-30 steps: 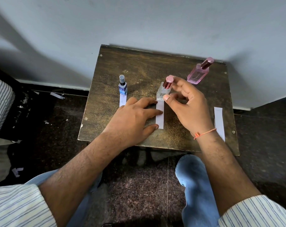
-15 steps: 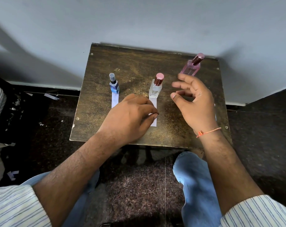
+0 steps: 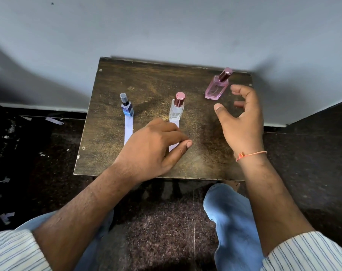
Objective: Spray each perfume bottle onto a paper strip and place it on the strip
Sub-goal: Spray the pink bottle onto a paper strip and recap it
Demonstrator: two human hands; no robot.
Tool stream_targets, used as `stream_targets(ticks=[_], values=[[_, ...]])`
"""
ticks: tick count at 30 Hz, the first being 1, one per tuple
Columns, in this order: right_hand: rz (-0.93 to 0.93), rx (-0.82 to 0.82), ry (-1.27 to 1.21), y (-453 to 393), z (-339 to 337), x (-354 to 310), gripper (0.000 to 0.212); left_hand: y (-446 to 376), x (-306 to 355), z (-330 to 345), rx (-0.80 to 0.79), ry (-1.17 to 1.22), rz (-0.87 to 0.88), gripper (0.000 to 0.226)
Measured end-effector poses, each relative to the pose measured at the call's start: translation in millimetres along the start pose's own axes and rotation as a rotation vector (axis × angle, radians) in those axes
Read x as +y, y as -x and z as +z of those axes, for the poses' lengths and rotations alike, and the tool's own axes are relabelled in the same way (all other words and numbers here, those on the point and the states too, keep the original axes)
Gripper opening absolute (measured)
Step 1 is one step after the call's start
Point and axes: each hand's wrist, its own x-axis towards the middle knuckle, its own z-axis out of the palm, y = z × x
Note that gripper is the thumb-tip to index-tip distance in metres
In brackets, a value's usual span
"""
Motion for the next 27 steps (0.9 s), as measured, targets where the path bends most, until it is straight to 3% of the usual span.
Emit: stream_targets(ticks=[10,27], values=[[0.050,-0.136,0.043,-33,4,14,0.078,0,4,-9,-0.012,0.047,0.028,0.033],[0.070,-0.040,0.087,-35,19,15,0.044,2,-2,-12,-0.011,0.054,0.023,0.032]])
